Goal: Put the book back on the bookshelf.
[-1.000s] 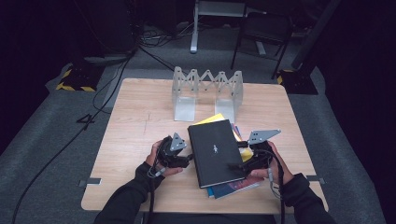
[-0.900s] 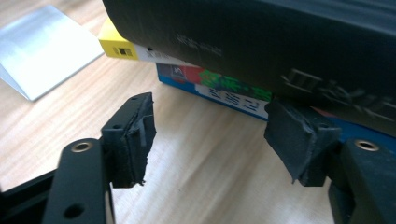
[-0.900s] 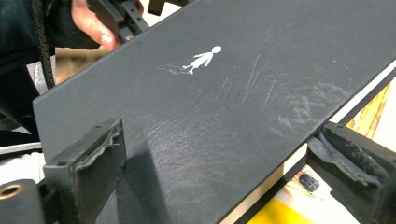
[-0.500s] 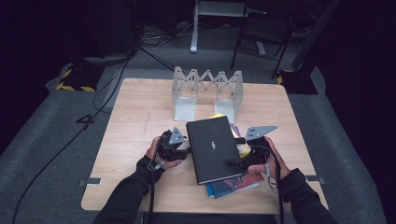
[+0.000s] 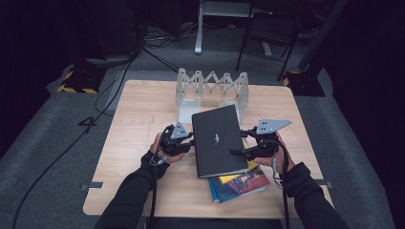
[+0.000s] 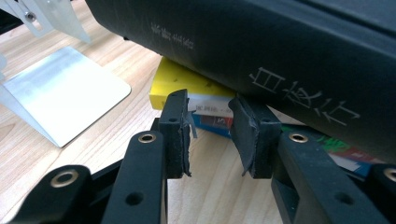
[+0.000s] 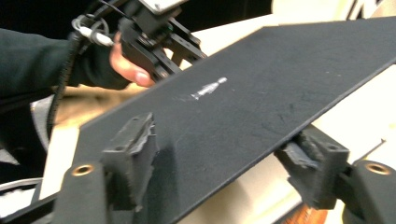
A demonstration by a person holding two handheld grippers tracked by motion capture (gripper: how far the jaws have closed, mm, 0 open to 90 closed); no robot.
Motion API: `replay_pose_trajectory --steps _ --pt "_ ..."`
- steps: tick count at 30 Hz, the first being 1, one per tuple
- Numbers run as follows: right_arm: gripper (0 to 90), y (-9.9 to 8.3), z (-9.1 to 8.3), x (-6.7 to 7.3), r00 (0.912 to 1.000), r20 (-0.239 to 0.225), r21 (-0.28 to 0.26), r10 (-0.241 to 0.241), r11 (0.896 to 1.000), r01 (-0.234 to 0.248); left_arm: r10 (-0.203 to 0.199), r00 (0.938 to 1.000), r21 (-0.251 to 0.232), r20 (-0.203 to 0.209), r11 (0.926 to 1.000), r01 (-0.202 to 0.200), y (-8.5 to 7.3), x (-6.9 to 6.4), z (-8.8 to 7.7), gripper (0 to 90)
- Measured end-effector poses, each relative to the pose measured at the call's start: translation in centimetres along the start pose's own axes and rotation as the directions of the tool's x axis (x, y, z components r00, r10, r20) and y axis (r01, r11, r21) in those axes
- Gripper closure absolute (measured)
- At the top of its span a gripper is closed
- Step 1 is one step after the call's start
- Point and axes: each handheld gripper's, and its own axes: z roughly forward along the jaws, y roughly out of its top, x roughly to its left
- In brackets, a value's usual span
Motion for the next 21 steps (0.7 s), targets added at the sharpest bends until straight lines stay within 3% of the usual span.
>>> replay_pose_trajectory --steps 3,5,13,18,21 --pt "39.6 0.8 0.4 -0.3 0.9987 -0.040 0.006 0.033 0.999 -0.032 0.000 1.0000 0.021 -0.003 0.9998 0.000 -0.5 0.0 0.4 66.0" --pt "41.9 1.4 0.5 -0.2 0.9987 -0.047 0.011 0.019 1.000 -0.019 -0.009 1.0000 0.013 -0.003 0.9999 0.009 -0.5 0.0 0.4 65.9" --pt "50.4 2.2 -0.3 1.5 0.9962 -0.012 -0.026 -0.086 0.996 0.085 -0.062 0.9978 -0.061 -0.021 0.9963 0.061 -0.3 0.7 -0.5 64.0" --pt "53.8 2.2 -1.0 2.1 0.9899 0.008 -0.080 -0.142 0.987 0.142 -0.060 0.9979 -0.100 -0.027 0.9934 0.057 0.6 1.2 -1.0 62.9" --pt "54.3 2.4 -1.6 2.6 0.9821 0.017 -0.103 -0.188 0.977 0.189 -0.066 0.9978 -0.151 -0.012 0.9865 0.063 1.7 1.7 -1.3 63.1"
